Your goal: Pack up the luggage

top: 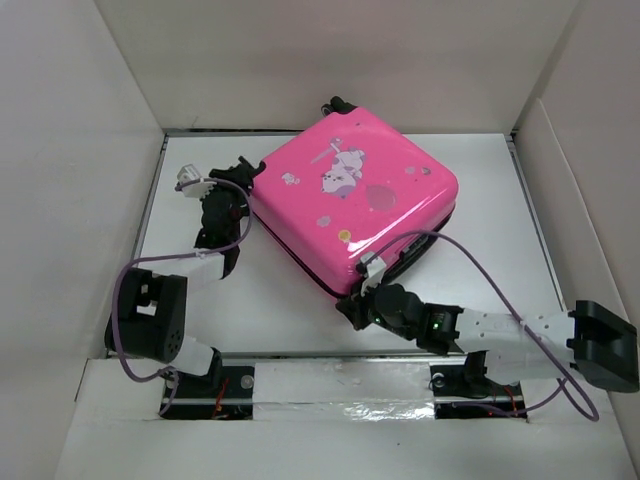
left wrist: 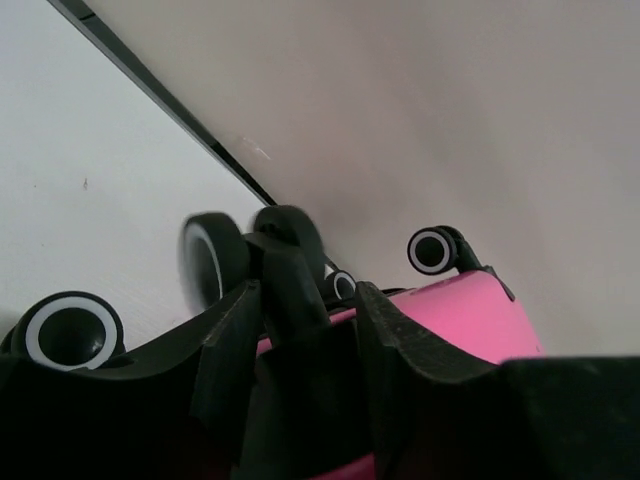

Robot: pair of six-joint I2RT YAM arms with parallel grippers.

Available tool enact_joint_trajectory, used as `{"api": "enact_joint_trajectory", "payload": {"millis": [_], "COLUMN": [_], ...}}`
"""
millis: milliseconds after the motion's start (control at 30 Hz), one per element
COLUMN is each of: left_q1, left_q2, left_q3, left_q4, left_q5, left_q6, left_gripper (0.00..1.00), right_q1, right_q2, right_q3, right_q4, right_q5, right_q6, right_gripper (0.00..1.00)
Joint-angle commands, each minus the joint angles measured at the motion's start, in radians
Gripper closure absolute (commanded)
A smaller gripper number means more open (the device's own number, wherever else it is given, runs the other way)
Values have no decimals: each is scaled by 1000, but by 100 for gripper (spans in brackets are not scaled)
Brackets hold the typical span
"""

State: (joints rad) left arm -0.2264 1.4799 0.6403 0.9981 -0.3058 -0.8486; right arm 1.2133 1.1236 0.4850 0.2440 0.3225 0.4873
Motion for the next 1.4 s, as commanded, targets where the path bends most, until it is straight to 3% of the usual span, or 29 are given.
{"api": "enact_joint_trajectory", "payload": {"millis": [0, 100, 367, 533, 633, 667, 767, 800, 833, 867, 1000, 1067, 1200, 1367], "left_q1": [-149, -207, -440, -611, -634, -645, -645, -656, -668, -668, -677, -677, -718, -742], "left_q2": [-38, -70, -110, -84, -84, -84, -73, -69, -61, -58, -53, -55, -75, -176], "left_q3": [-91, -119, -162, -143, -151, -156, -159, -159, -151, -145, -136, -131, -110, -142], "left_q4": [-113, -95, -82, -81, -64, -61, -35, -26, -18, -21, -13, -3, -15, -95], "left_q5": [217, 198, 145, 108, 106, 115, 148, 157, 162, 166, 191, 223, 275, 275], "left_q6": [59, 72, 69, 63, 57, 54, 43, 40, 40, 43, 40, 40, 54, 92], "left_gripper": [100, 100, 100, 100, 100, 100, 100, 100, 100, 100, 100, 100, 100, 100], "right_q1": [-47, -139, -551, -791, -909, -922, -865, -823, -770, -655, -414, -379, -379, -356], "right_q2": [-109, -243, -605, -660, -642, -633, -538, -501, -464, -402, -315, -268, -44, 42], "right_q3": [69, 64, 82, 136, 142, 94, -34, -87, -89, -79, 9, 44, 118, 162], "right_q4": [251, 116, -187, -334, -365, -335, -41, 30, 88, 89, 66, 96, 132, 258], "right_q5": [185, 164, -34, -150, -282, -397, -563, -553, -521, -426, -205, -192, -363, -424], "right_q6": [5, -38, -110, -190, -191, -170, -23, 2, 13, -1, -59, -75, -92, -105], "right_gripper": [100, 100, 100, 100, 100, 100, 100, 100, 100, 100, 100, 100, 100, 100]}}
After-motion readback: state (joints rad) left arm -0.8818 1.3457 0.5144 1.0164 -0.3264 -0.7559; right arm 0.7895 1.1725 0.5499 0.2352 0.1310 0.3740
